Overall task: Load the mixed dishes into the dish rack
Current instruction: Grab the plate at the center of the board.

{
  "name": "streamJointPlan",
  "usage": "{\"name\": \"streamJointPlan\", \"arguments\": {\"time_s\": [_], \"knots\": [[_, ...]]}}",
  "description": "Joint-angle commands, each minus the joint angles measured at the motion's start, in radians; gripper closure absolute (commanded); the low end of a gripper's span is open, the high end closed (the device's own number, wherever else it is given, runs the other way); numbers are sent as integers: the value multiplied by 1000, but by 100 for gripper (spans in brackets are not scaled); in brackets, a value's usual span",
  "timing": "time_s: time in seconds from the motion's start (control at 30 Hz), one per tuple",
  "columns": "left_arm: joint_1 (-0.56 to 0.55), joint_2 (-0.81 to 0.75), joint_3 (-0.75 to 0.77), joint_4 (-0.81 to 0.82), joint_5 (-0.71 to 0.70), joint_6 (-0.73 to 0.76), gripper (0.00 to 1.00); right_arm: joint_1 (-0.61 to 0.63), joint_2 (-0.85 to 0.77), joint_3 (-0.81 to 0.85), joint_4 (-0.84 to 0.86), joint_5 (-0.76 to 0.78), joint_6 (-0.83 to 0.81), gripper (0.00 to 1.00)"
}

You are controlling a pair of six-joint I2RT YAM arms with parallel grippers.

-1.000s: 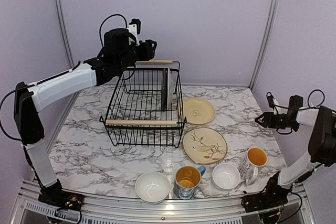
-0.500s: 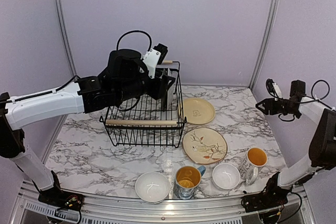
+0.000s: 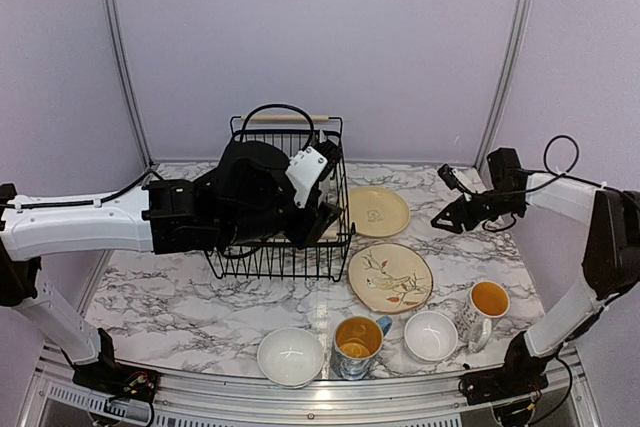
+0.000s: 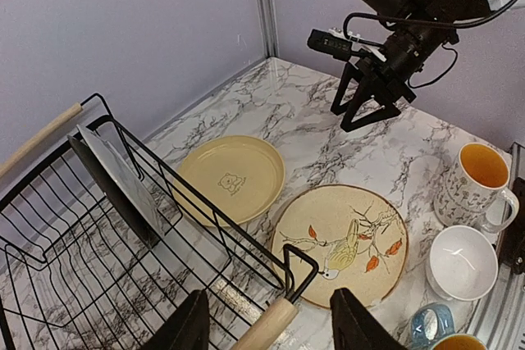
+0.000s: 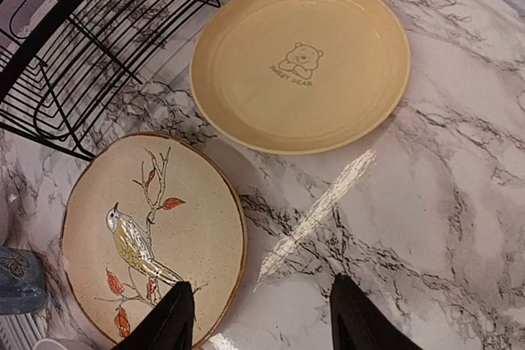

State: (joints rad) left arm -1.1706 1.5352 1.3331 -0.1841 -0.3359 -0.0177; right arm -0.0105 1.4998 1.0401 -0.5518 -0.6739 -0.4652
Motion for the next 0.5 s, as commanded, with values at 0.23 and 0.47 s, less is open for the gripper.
{"name": "streamJointPlan", "arguments": {"time_s": [0.23,0.47], "knots": [[-75,40,39,-105,-38,-11,51,131,322,226,-1,98,145,51],[-94,52,52,-125,-51,-28,51,131,496,347,22,103,316,57]]}}
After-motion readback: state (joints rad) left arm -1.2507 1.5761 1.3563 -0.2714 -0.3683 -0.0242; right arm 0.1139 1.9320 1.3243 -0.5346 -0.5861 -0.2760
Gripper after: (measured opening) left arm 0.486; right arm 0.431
